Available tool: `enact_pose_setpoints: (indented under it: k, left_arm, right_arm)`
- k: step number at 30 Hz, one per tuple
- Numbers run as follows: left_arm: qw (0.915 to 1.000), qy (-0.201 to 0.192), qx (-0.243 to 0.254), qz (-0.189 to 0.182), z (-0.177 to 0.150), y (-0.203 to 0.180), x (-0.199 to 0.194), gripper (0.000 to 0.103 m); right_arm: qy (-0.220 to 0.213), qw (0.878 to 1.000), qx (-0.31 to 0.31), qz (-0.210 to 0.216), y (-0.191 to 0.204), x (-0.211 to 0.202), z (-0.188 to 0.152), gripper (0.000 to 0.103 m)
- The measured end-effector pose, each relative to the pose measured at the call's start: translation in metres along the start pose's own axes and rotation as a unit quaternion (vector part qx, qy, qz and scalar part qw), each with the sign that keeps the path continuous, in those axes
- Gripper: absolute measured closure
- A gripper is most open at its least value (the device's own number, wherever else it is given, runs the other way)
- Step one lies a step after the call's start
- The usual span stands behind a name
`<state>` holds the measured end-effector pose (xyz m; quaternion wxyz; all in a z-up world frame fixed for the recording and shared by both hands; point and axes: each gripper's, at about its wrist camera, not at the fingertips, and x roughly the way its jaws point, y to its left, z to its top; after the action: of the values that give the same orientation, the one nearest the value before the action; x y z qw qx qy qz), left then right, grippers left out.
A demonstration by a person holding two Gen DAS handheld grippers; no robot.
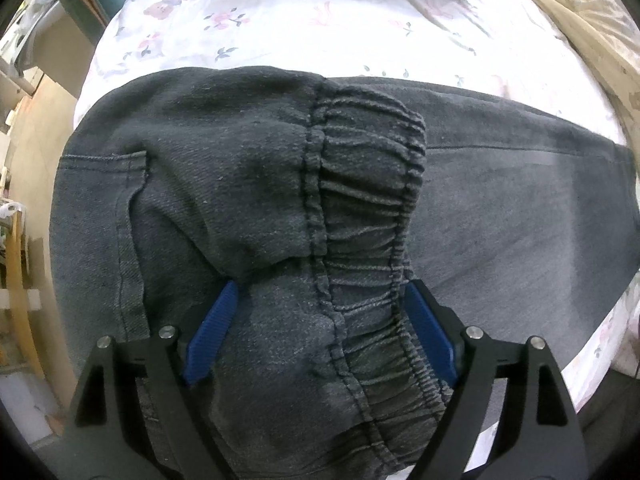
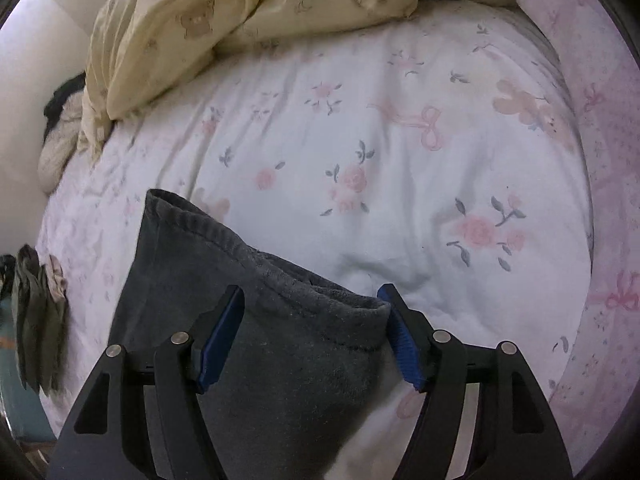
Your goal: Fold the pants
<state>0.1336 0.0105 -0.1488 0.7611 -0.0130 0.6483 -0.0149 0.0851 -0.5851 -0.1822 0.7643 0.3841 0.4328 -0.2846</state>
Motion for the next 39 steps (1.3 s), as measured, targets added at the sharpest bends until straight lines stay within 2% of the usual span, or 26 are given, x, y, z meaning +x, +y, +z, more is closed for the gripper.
enact_pose_setpoints:
  k: [3,6,7,11,14,17,19,21,24,27,28,30,31,33,35,37,38,39]
  left_arm:
    - [1.0,-0.002,0.002,0.001,-0.001,0.002,0.0,0.021]
    - [1.0,-0.002,0.001,0.002,-0.002,0.002,-0.001,0.021]
    - [1.0,-0.002,-0.001,0.0,-0.002,0.003,-0.001,0.021]
    - [1.0,-0.002,0.002,-0.001,-0.004,0.005,-0.002,0.021]
    - [1.0,-0.002,0.0,-0.003,-0.003,0.005,-0.005,0.021]
    - [0.9998,-0.005,-0.012,-0.012,-0.005,0.01,-0.016,0.021]
    - [0.9996,-0.016,-0.015,-0.02,-0.005,0.012,-0.029,0.021]
    - [0.9994,-0.03,-0.007,-0.017,-0.007,0.013,-0.046,0.021]
    - [0.9976,-0.059,-0.002,-0.036,-0.013,0.015,-0.074,0.02]
    - [0.9955,-0.068,-0.008,-0.066,-0.024,0.015,-0.091,0.02]
    - [0.9944,-0.07,-0.012,-0.079,-0.028,0.015,-0.096,0.02]
    - [0.9933,-0.077,-0.023,-0.084,-0.029,0.016,-0.101,0.02]
    - [0.9928,-0.08,-0.028,-0.085,-0.029,0.017,-0.102,0.02]
    - [0.9932,-0.077,-0.036,-0.079,-0.028,0.02,-0.098,0.02]
    - [0.994,-0.067,-0.046,-0.074,-0.028,0.027,-0.089,0.02]
    - [0.9949,-0.048,-0.053,-0.07,-0.028,0.031,-0.076,0.02]
    - [0.9954,-0.041,-0.055,-0.067,-0.028,0.033,-0.07,0.02]
    - [0.9957,-0.036,-0.057,-0.064,-0.027,0.033,-0.065,0.02]
  right_arm:
    - [0.03,0.999,-0.001,-0.011,-0.003,0.014,-0.001,0.032]
    - [0.021,1.0,-0.018,-0.008,0.002,0.013,0.0,0.061]
    - [0.017,0.999,-0.029,0.001,0.006,0.012,0.001,0.075]
    - [-0.027,0.997,-0.071,0.027,0.023,-0.014,-0.002,0.076]
    - [-0.057,0.99,-0.112,0.07,0.045,-0.038,-0.011,0.076]
    - [-0.07,0.973,-0.181,0.124,0.08,-0.067,-0.028,0.076]
    - [-0.074,0.952,-0.245,0.17,0.11,-0.092,-0.05,0.077]
    - [-0.075,0.932,-0.297,0.194,0.135,-0.108,-0.068,0.077]
    - [-0.055,0.903,-0.351,0.242,0.169,-0.127,-0.106,0.077]
    - [-0.013,0.873,-0.391,0.29,0.199,-0.134,-0.158,0.077]
    - [0.009,0.86,-0.407,0.307,0.211,-0.133,-0.186,0.077]
    - [0.041,0.847,-0.417,0.326,0.223,-0.126,-0.225,0.077]
    - [0.069,0.841,-0.419,0.335,0.23,-0.115,-0.253,0.077]
    - [0.116,0.83,-0.438,0.325,0.237,-0.087,-0.306,0.077]
    - [0.148,0.824,-0.462,0.292,0.238,-0.059,-0.342,0.075]
    - [0.159,0.821,-0.482,0.262,0.234,-0.041,-0.364,0.068]
    - [0.16,0.821,-0.481,0.264,0.234,-0.04,-0.364,0.059]
    - [0.166,0.819,-0.476,0.273,0.233,-0.039,-0.36,0.054]
